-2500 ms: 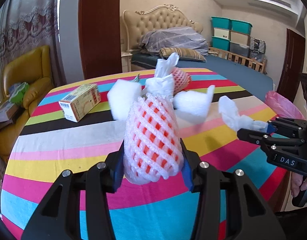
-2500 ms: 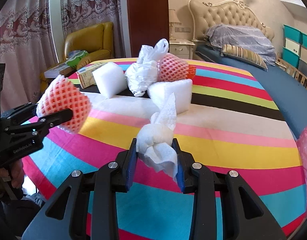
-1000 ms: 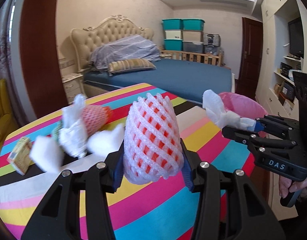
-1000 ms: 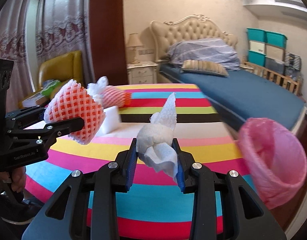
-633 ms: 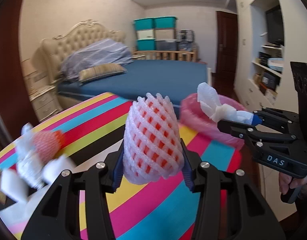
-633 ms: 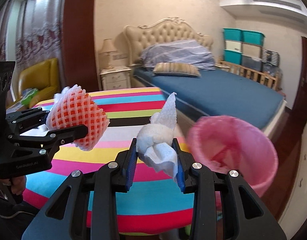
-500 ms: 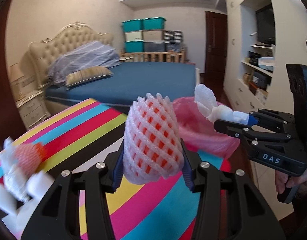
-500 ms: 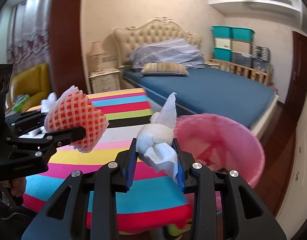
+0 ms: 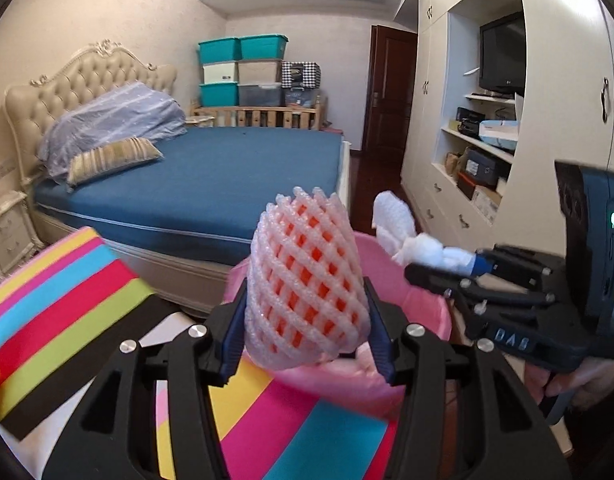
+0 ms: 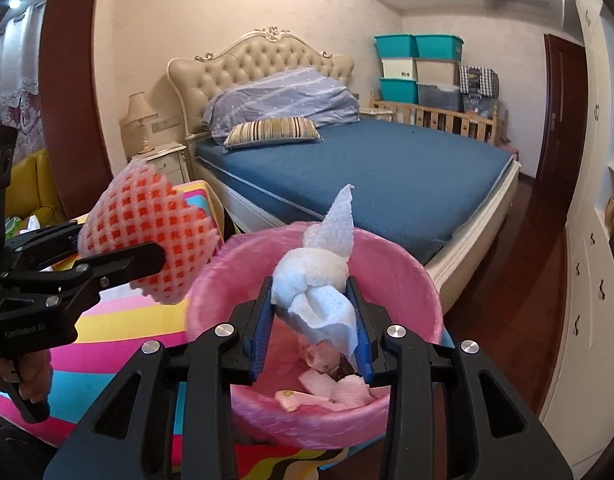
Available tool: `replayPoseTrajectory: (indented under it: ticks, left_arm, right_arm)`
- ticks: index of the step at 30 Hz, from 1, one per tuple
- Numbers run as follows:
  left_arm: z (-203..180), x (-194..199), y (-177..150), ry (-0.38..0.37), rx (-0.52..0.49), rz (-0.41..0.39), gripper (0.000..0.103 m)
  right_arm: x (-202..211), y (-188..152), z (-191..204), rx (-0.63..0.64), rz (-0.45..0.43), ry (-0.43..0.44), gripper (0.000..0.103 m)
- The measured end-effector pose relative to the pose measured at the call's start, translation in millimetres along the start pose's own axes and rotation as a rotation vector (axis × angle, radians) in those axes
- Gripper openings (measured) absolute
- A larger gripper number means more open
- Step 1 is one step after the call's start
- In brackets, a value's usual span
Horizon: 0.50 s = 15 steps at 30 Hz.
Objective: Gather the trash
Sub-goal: 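Carry the tissue and pink foam net to the wastebasket and release both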
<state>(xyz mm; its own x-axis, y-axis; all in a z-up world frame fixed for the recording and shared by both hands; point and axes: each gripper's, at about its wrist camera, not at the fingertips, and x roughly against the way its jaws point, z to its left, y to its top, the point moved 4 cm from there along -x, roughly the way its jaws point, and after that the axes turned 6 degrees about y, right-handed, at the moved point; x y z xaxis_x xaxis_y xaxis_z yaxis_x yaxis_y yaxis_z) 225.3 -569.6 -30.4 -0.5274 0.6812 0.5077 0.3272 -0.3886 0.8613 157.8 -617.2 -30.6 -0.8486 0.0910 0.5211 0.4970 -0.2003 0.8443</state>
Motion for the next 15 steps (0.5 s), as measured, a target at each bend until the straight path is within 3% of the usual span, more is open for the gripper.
replayPoseTrajectory:
  ticks: [2, 5, 10, 15]
  left_arm:
    - [2, -16, 4, -0.017, 0.025, 0.014, 0.07]
    - [12, -26, 4, 0.015, 0.064, 0.027, 0.086]
    - [51, 0, -9, 0.101, 0.107, 0.012, 0.098]
    - [95, 58, -37, 0.222, 0.104, -0.006, 0.098]
  right_arm:
    - [-8, -2, -10, -0.003, 0.006, 0.017, 0.048]
    - [-15, -3, -20, -0.041, 0.007, -0.003, 0.065]
    - [-2, -2, -28, -0.063, -0.028, -0.026, 0.065]
    - [13, -8, -5, -0.064, -0.054, 0.002, 0.067]
